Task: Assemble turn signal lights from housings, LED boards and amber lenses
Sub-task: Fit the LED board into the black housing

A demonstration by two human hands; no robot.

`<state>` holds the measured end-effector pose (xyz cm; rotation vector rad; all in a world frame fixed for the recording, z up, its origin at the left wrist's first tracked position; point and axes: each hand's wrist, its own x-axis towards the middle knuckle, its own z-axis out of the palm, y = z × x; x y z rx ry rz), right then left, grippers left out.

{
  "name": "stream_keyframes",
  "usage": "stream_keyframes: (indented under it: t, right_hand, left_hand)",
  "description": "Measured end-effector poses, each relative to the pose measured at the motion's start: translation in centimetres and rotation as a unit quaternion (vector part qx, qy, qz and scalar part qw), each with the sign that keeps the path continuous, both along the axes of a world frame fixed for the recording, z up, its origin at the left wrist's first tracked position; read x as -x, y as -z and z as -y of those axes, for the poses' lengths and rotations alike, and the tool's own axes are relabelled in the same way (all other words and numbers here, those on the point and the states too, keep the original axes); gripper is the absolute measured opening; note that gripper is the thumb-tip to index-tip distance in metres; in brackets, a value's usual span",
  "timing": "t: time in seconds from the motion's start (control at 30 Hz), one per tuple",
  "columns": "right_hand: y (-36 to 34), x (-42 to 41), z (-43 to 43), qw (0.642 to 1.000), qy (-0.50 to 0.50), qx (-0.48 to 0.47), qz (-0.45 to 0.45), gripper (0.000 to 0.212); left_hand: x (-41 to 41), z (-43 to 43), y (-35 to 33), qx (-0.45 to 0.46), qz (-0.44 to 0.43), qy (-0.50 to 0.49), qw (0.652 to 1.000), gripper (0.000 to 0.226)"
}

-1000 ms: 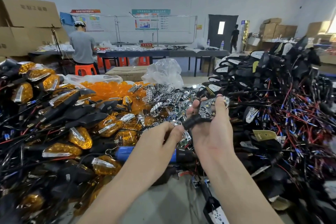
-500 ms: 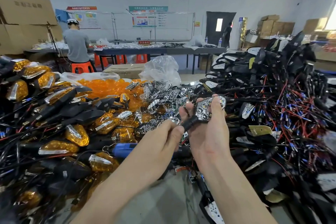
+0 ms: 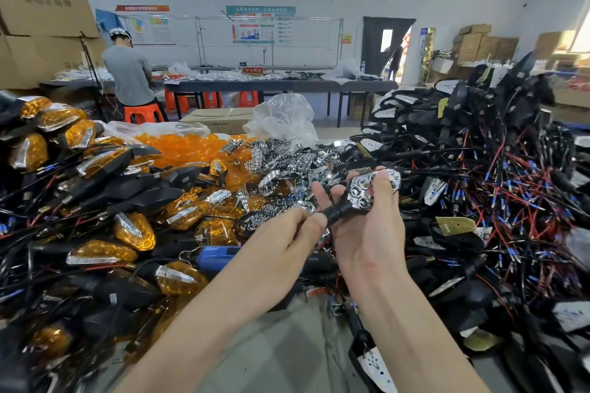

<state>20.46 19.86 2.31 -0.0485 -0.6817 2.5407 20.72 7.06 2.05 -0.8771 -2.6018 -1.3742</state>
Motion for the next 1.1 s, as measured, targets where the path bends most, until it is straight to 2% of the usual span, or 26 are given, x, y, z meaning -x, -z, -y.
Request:
stream_keyframes:
  t: [0.1,0.27,0.43,0.6,0.67,0.83,1.0,1.1]
  right_hand:
    - [-0.1,-0.3,-0.2,0.999,-0.012,-0.041,0.012,0.026]
    - [0.5,-0.7,-1.0,0.999,0.000,-0.038,0.034,0.026]
    - [1.2,-1.1,-0.9,0.999,-0.002,-0.030,0.036,0.014]
    - [2.3,-1.0,-0.6,1.000,0.013,0.001,0.026,0.008]
    - [2.5,-1.1,-0.5,0.999,0.025,-0.005,0.018,0.007]
    - [2.5,-1.3,-0.8,1.000,0.031,-0.007,-0.003,0.009]
    - [2.2,-1.3,-1.4,1.000,0.005,-0.027,-0.003,0.011]
    - [2.1,-1.1,-1.9,0.999,-0.040,0.003,-0.027,0.013]
  left_hand:
    - [-0.7,-0.2,0.3,0.002,-0.003,0.009,1.000,0.043]
    - [-2.1,-0.6,0.6,0.116,-0.079,-0.032,0.990,0.052]
    - [-2.9,-1.1,0.8,0.219,-0.127,-0.087,0.963,0.047]
    - [-2.3,-1.2,1.2,0.301,-0.177,-0.094,0.932,0.040]
    - [-2.2,-1.2,1.3,0.293,-0.168,-0.085,0.937,0.037]
    - [-2.2,-1.3,1.2,0.177,-0.086,-0.027,0.980,0.040]
    - [-2.3,-1.3,1.6,0.157,-0.110,-0.037,0.981,0.061]
    - [-2.0,-1.4,2.1,0.143,-0.137,-0.054,0.979,0.064]
